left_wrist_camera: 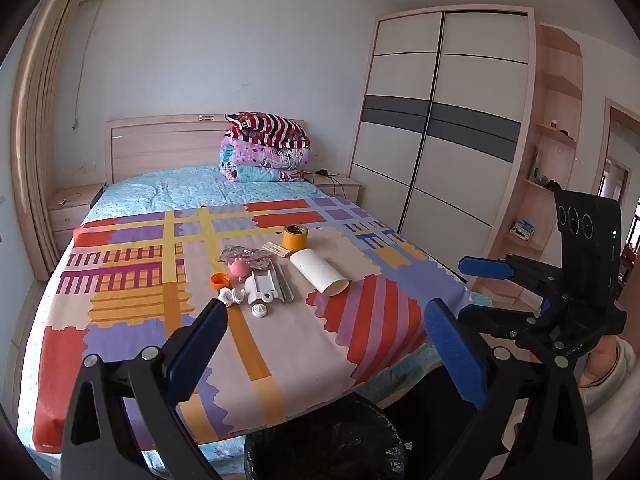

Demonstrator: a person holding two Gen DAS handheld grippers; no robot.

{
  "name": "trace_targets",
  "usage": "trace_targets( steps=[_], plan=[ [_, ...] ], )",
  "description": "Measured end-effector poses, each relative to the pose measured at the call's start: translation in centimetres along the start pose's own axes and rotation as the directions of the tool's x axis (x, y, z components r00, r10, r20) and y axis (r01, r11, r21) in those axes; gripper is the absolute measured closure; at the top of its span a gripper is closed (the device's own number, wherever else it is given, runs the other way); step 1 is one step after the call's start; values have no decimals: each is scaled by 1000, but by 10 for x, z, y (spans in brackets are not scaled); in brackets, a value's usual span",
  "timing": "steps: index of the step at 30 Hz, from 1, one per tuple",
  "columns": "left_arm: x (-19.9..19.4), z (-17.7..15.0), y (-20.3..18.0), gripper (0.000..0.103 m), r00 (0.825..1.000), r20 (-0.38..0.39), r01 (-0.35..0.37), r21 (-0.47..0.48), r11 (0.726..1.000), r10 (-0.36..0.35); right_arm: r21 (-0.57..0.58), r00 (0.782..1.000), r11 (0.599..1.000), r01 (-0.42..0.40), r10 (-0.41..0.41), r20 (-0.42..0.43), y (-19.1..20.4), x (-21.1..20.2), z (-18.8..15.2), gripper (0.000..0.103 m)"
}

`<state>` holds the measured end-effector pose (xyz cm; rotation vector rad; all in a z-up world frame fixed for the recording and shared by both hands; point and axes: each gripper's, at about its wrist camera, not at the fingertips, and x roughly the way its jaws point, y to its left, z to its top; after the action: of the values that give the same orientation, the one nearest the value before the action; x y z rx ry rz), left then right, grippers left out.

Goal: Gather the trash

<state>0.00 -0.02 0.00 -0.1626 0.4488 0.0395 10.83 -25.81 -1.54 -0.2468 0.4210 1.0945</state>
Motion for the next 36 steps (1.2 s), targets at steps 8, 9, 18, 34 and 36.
trace_targets(
  steps=[8, 9, 18, 34, 36],
  plan=[
    [0, 1, 0, 8, 1000, 8, 2, 0, 1000, -2, -8, 1000, 1000, 5, -5, 0, 1, 0, 0, 4],
    [1, 2, -2, 8, 1000, 7, 3, 1, 1000, -3, -8, 1000, 1000, 5, -5, -1, 0, 0, 0, 4],
    [-2, 2, -5, 8, 1000, 11, 2, 6, 1000, -2, -8, 1000, 1000, 8, -8, -1, 0, -1, 1, 4],
    [-4, 3, -1, 8, 1000, 14, 10, -5, 1000, -10, -9, 1000, 1000, 14, -14, -10, -1, 2, -2, 4],
    [-4, 3, -1, 8, 1000, 13, 10, -5, 1000, -10, -12, 1000, 1000, 20, -20, -10, -1, 3, -2, 4]
  ],
)
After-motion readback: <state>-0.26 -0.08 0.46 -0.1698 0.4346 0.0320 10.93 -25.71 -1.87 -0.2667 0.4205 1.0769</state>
